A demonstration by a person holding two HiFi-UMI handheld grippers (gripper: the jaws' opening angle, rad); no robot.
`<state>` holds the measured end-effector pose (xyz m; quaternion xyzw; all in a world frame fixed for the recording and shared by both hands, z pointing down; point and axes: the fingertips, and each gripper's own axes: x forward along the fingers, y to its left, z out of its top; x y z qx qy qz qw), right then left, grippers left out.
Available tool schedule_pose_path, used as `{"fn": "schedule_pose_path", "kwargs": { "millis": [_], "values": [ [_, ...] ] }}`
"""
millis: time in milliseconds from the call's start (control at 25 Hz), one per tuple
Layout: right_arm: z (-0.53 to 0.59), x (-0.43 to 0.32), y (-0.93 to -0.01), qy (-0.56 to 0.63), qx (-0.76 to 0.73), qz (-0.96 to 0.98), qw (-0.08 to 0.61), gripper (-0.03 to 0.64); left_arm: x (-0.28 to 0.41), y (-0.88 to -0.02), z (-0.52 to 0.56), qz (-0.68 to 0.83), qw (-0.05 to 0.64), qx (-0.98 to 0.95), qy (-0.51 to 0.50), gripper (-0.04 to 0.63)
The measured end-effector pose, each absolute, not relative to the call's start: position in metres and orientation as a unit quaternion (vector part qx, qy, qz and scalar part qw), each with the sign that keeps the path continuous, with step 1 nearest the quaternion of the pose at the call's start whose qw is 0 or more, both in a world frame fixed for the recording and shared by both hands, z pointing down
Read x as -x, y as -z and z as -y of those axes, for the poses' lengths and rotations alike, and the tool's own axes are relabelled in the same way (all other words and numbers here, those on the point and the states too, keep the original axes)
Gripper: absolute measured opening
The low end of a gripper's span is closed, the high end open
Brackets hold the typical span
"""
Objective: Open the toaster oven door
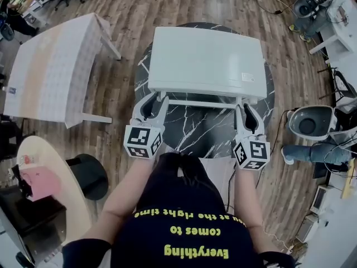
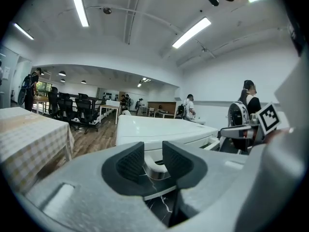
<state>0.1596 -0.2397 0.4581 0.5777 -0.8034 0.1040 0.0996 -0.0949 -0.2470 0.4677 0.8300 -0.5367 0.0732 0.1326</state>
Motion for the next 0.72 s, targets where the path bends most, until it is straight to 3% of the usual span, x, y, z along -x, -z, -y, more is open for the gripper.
{"fn": "schedule_pose_path", "kwargs": {
  "millis": [440, 720],
  "values": [
    [0.26, -0.159, -0.484, -0.129, -0.579, 0.79, 0.156, 0.172, 0.095, -0.489, 0.253, 0.546, 0.161, -0.815, -0.109, 0.161],
    [0.261, -0.161, -0.488, -0.164, -0.578, 0.787, 0.139, 0.178, 0.096, -0.489, 0.252, 0.551, 0.155, -0.812, -0.115, 0.167]
  ]
}}
